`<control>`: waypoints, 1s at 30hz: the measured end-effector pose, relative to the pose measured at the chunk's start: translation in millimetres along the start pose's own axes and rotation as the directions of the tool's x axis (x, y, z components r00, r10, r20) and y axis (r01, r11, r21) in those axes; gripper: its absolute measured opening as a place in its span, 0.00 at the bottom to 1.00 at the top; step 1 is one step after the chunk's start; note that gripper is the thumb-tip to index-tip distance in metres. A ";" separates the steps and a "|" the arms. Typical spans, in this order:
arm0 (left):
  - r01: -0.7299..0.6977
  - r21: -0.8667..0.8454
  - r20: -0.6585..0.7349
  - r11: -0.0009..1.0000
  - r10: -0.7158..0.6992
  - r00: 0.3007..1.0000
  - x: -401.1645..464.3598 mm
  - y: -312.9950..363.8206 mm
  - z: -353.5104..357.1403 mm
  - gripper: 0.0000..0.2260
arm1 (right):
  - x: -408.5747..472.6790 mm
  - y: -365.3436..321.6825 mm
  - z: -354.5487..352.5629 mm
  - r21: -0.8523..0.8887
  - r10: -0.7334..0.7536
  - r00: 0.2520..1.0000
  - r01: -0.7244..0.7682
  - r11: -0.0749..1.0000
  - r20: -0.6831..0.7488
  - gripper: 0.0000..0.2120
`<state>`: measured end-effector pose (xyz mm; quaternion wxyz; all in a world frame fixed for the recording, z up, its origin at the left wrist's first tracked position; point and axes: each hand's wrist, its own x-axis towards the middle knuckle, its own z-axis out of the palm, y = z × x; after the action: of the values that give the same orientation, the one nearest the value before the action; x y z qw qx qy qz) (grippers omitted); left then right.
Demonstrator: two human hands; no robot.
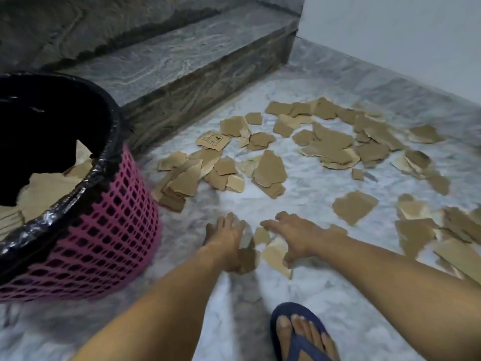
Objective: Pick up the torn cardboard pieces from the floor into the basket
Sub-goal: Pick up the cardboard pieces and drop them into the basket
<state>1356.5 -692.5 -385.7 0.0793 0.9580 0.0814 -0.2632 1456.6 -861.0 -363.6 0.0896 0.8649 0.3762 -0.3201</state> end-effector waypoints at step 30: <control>0.675 -0.384 0.086 0.630 -0.703 0.706 126.9 -134.1 -46.1 0.76 | 175.4 73.3 -104.2 0.485 0.421 0.903 -0.330 0.809 -0.088 0.70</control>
<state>1460.3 -538.3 -426.8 0.1576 0.8268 0.4944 -0.2172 1649.0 -767.0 -397.7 -0.0921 0.9450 0.1172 -0.2912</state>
